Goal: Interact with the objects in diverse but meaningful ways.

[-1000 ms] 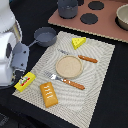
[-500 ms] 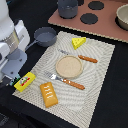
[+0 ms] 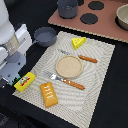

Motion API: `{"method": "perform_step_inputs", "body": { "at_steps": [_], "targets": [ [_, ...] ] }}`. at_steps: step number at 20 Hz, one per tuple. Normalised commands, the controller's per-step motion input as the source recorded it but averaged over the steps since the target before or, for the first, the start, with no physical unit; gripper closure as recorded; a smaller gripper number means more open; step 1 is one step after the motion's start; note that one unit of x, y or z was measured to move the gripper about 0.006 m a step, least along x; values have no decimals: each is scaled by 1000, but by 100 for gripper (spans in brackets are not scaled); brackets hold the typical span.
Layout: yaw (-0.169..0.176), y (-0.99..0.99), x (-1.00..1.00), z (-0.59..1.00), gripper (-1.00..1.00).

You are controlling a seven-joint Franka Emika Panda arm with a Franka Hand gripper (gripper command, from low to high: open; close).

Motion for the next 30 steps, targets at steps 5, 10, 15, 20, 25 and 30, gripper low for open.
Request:
{"method": "perform_step_inputs", "body": {
  "at_steps": [5, 10, 15, 20, 25, 30],
  "targets": [
    [-11, 127, -394, -146, -100],
    [-38, 37, -455, -180, -100],
    [-86, 0, -445, -143, -100],
    [-125, -29, -402, -94, -100],
    [-115, 0, -311, -98, -100],
    [-15, 76, -259, -112, -100]
  ]
}}
